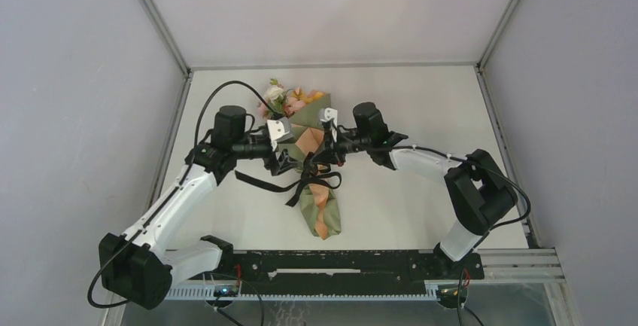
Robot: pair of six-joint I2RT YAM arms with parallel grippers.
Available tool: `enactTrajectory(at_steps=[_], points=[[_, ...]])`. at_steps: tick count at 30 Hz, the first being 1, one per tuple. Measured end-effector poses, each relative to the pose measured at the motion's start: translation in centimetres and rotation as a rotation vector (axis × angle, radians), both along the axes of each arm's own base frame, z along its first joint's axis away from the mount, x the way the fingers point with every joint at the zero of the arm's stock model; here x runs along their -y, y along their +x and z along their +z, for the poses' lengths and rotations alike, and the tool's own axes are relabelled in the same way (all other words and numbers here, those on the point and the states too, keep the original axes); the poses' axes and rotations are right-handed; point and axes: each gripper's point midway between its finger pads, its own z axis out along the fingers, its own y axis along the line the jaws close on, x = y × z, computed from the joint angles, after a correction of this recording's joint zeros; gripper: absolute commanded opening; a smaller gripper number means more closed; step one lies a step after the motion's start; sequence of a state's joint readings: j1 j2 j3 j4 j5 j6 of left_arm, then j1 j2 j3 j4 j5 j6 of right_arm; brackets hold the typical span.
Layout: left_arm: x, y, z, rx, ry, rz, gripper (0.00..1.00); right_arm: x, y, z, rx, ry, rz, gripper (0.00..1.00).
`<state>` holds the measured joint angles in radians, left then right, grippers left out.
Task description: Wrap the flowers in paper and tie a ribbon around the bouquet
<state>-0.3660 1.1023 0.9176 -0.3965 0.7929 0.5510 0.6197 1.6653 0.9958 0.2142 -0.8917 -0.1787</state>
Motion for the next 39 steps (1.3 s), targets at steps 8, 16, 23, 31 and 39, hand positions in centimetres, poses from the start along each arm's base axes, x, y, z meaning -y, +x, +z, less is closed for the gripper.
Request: enactTrajectory(at_steps=[8, 16, 23, 31, 39], points=[[1.1, 0.5, -1.3, -0.043, -0.047, -0.024, 0.45, -1.1, -1.7, 0.4, 0.215, -0.018, 0.108, 0.0], [1.3, -0.3, -2.0, -0.05, -0.052, -0.092, 0.55, -1.0, -1.2, 0.2, 0.27, -0.031, 0.109, 0.0], [1.3, -0.4, -2.7, -0.084, -0.043, -0.087, 0.45, -0.9, -1.3, 0.7, 0.281, -0.027, 0.111, 0.0], [2.0, 0.7, -2.5, -0.062, -0.048, -0.052, 0.38, -0.8, -1.6, 1.0, 0.291, -0.03, 0.116, 0.0], [2.6, 0.0, -2.9, -0.062, -0.041, -0.083, 0.3, -0.7, -1.7, 0.8, 0.289, -0.034, 0.119, 0.0]])
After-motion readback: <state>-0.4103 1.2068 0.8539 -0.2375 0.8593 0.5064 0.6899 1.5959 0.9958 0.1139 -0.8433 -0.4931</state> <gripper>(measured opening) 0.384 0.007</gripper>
